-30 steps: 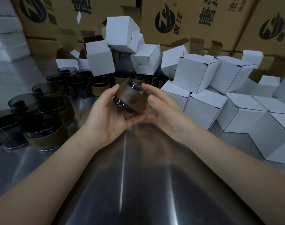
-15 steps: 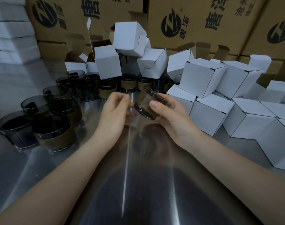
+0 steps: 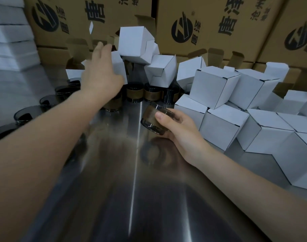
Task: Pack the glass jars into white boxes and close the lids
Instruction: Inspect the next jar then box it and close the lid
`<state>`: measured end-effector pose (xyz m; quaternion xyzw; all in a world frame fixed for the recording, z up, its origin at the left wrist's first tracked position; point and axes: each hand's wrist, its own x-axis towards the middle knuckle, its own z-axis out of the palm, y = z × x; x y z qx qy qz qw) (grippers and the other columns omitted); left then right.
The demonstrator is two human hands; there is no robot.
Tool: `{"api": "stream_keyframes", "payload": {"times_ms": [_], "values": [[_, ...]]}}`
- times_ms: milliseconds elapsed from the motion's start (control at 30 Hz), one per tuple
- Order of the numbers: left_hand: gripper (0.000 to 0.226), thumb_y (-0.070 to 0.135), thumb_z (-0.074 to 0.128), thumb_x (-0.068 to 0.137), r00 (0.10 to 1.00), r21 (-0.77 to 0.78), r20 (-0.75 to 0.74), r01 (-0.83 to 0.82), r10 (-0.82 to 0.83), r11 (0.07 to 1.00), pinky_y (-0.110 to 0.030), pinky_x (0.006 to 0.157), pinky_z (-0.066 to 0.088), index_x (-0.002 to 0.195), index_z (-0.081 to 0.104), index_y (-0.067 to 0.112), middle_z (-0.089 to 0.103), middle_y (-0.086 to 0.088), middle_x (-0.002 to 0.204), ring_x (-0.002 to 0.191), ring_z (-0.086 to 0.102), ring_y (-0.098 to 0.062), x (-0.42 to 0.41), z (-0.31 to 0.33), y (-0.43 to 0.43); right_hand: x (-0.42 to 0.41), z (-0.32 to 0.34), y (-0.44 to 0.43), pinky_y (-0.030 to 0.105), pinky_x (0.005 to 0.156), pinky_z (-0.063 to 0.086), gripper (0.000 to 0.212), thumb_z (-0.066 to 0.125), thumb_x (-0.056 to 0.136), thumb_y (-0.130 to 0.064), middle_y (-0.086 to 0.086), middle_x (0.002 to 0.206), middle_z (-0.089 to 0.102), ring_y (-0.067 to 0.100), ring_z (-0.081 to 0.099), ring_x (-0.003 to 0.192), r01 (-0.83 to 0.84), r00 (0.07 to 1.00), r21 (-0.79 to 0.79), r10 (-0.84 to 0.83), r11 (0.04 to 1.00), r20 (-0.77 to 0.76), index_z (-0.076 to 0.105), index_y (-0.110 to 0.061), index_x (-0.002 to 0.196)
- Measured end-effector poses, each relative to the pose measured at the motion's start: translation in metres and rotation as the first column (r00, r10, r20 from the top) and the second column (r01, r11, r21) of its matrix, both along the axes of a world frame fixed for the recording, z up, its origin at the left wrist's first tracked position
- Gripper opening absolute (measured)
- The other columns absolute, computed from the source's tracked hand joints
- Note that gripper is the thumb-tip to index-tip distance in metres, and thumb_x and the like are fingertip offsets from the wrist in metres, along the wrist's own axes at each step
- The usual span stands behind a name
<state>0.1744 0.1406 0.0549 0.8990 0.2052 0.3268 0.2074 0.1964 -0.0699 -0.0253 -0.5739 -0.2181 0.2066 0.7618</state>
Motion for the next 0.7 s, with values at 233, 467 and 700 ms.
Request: {"api": "stream_keyframes", "payload": {"times_ms": [233,467,700], "values": [[0.080,0.028,0.060,0.092,0.960,0.165,-0.239,-0.104,0.142,0.981,-0.058,0.103,0.030,0.154,0.008,0.029,0.017,-0.011,0.156,0.132,0.026,-0.049,0.019,0.012,0.013,0.004,-0.003,-0.001,0.043,0.091,0.056,0.053,0.080,0.069,-0.033,0.006,0.103,0.074,0.024,0.071,0.099,-0.009,1.000,-0.065,0.011,0.998,0.021,0.064,-0.010,0.114],[0.054,0.036,0.059,0.094,0.968,0.136,-0.107,-0.212,0.227,0.968,-0.060,0.095,0.039,0.134,0.033,0.011,0.016,-0.021,0.149,0.115,0.042,-0.052,0.009,-0.004,0.007,0.002,-0.003,0.000,0.048,0.091,0.056,0.061,0.081,0.063,-0.036,0.006,0.101,0.073,0.025,0.070,0.098,-0.013,1.000,-0.042,0.014,0.999,0.028,0.064,-0.007,0.114],[0.044,0.025,0.060,0.095,0.971,0.068,0.119,-0.219,0.210,0.973,-0.053,0.094,0.038,0.123,0.037,0.000,0.024,-0.027,0.143,0.119,0.036,-0.049,-0.002,-0.020,0.008,0.003,-0.003,-0.002,0.045,0.090,0.056,0.046,0.083,0.071,-0.033,0.003,0.097,0.074,0.022,0.071,0.095,-0.022,0.999,-0.042,0.023,0.999,0.029,0.067,-0.011,0.109]]}}
